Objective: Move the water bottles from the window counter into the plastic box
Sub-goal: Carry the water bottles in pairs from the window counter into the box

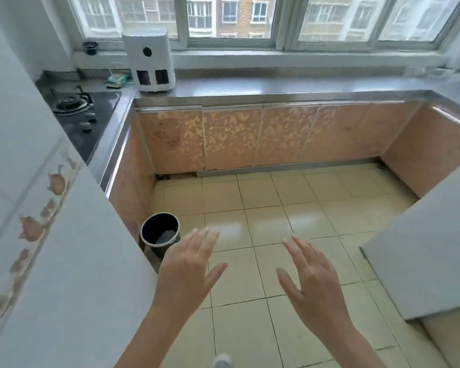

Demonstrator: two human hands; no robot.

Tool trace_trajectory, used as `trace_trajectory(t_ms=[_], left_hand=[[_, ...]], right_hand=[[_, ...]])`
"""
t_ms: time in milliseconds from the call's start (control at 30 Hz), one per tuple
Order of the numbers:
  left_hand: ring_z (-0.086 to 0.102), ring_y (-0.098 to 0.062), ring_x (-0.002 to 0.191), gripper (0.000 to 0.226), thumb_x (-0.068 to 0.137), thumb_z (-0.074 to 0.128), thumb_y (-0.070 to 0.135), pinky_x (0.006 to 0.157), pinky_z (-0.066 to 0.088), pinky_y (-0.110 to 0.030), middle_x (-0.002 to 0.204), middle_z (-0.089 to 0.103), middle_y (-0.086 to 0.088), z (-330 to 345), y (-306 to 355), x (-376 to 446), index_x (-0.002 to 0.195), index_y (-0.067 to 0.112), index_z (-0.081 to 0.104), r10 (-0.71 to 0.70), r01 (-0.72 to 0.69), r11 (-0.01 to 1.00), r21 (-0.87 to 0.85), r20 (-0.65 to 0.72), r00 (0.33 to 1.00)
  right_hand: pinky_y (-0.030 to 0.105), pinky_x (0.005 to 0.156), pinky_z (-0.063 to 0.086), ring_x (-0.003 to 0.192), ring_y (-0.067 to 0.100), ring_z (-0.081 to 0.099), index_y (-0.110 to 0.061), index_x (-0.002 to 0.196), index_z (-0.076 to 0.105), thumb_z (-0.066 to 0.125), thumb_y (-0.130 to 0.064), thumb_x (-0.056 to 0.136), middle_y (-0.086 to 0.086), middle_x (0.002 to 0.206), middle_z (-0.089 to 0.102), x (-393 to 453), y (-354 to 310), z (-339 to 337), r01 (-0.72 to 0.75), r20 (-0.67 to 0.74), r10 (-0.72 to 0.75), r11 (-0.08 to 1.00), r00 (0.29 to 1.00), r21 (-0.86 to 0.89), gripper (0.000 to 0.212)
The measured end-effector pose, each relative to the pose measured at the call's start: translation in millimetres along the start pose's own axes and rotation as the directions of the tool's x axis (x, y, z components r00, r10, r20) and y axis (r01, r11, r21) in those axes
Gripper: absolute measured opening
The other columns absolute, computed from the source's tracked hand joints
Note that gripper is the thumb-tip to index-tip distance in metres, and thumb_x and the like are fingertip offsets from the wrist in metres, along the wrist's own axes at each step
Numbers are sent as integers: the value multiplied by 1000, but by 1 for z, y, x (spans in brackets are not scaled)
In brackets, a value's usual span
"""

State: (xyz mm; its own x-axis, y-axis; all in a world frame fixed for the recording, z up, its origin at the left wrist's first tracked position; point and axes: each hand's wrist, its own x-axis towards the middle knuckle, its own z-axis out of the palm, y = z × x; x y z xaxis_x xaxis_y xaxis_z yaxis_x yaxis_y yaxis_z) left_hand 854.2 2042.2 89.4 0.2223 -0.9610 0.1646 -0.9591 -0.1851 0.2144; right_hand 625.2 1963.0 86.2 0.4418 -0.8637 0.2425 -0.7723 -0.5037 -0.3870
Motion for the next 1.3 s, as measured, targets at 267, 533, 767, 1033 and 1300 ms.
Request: trace_trajectory(t_ms=[267,533,767,1033,1300], left_hand=[[59,-20,126,64,86,41,59,96,51,-43,136,63,2,26,36,144,136,23,58,267,-267,963,-29,10,964],[61,-18,124,62,86,40,57,95,51,-42,133,64,2,69,120,298,133,23,61,422,-423,905,-31,-39,906],[59,-18,126,57,89,39,54,98,49,-42,135,63,3,92,194,427,133,25,61,443,-446,894,-38,-73,894],[54,-17,132,59,90,37,55,101,46,-43,140,59,5,125,254,570,137,25,58,442,-446,894,-50,-67,894],[60,-17,126,60,87,38,55,97,49,-43,134,64,4,193,324,741,131,23,63,526,-526,846,-80,-23,850]], right_hand=[[52,109,32,136,21,28,-25,138,43,37,-46,86,3,147,42,61,52,-6,-255,-97,242,956,965,-144,56],[49,113,22,139,18,20,-26,143,37,31,-51,87,2,153,34,154,163,-20,-433,-151,412,889,899,-148,62],[45,115,15,141,13,12,-28,146,32,23,-53,87,-1,156,27,263,264,-46,-455,-158,439,886,885,-86,65],[49,116,18,144,15,17,-28,147,31,22,-52,89,-3,157,26,372,365,-68,-476,-163,456,873,875,-110,64],[49,116,19,144,17,20,-28,147,31,22,-54,89,-2,157,24,492,475,-71,-566,-168,544,813,822,-137,64]])
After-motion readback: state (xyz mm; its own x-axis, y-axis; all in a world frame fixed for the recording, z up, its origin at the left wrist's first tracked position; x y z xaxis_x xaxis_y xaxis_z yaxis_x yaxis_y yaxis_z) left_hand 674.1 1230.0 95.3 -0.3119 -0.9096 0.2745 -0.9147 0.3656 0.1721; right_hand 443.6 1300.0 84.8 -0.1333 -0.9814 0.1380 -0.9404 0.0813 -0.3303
